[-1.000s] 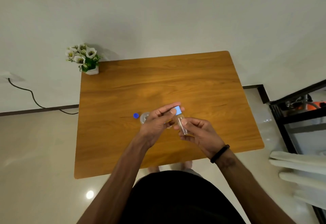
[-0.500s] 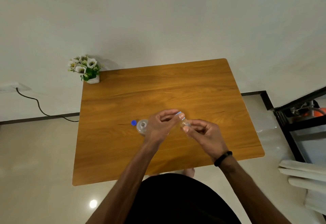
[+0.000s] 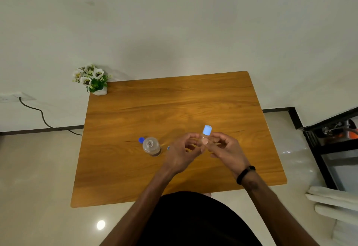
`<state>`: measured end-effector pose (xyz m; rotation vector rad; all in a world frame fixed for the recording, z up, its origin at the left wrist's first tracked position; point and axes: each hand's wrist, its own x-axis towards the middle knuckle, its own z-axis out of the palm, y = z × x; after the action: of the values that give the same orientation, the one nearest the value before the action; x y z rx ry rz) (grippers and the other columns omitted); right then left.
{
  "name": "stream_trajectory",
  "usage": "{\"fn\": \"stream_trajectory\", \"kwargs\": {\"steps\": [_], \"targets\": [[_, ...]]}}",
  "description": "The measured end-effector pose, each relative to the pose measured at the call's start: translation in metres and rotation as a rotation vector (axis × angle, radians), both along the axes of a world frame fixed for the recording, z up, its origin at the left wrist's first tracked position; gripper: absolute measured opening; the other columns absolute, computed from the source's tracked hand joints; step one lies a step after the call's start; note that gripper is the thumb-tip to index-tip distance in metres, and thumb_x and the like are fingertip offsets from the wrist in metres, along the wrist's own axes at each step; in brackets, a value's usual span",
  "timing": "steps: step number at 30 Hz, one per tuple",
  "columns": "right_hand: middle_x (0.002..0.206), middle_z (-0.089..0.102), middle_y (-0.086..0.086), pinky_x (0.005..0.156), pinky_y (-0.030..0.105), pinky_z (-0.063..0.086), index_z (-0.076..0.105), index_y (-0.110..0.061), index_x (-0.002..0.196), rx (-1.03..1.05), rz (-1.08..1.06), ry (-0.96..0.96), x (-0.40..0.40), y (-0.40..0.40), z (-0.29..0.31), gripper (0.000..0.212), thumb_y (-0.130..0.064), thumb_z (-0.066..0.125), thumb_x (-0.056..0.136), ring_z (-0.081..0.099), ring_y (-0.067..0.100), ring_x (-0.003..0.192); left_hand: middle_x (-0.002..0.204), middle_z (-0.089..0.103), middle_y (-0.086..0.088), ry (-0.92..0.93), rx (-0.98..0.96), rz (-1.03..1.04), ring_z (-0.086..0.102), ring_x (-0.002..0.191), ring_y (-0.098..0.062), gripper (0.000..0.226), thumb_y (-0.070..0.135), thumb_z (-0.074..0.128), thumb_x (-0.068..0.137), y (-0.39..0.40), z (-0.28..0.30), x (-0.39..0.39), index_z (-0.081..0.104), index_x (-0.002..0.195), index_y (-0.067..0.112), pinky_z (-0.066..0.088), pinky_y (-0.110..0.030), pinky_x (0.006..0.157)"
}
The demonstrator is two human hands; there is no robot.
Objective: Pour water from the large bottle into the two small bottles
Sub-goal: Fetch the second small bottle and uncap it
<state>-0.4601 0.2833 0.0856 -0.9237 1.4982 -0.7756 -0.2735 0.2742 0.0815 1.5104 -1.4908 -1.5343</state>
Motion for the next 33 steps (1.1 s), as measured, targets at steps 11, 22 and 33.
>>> {"fn": "stream_trajectory", "kwargs": {"steps": [11,22,33], "targets": [[0.086,0.076,-0.01,0.073,0.032,0.058,0.08,-0.032,0.093,-0.084,0.145,0.208,-0.015,-0.011,0.0,0.018,-0.048,0.077,0.086,0.07,0.007,0.078,0.099,0.068,0.015,-0.138,-0.029,-0.066,0.061,0.081,0.005,0.034,0.026,0.077,0.089,0.014,-0.024,0.003,0.066,0.121,0.03,0.044,-0.009,0.068],[0.114,0.064,-0.022,0.079,0.035,0.062,0.065,-0.042,0.124,-0.067,0.437,0.332,0.0,-0.018,0.01,0.036,-0.048,0.073,0.09,0.071,0.005,0.092,0.101,0.068,0.012,-0.163,-0.001,-0.035,0.062,0.083,0.0,0.035,0.024,0.076,0.09,0.029,-0.028,0.021,0.065,0.123,0.026,0.047,-0.013,0.069],[0.1,0.07,-0.016,0.076,0.03,0.06,0.075,-0.03,0.107,-0.118,0.537,0.464,0.014,-0.016,0.016,0.015,-0.032,0.075,0.092,0.068,0.005,0.088,0.103,0.068,0.007,-0.141,0.008,-0.035,0.063,0.089,-0.011,0.034,0.021,0.077,0.088,0.04,-0.036,0.034,0.066,0.121,0.024,0.049,-0.022,0.073]]}}
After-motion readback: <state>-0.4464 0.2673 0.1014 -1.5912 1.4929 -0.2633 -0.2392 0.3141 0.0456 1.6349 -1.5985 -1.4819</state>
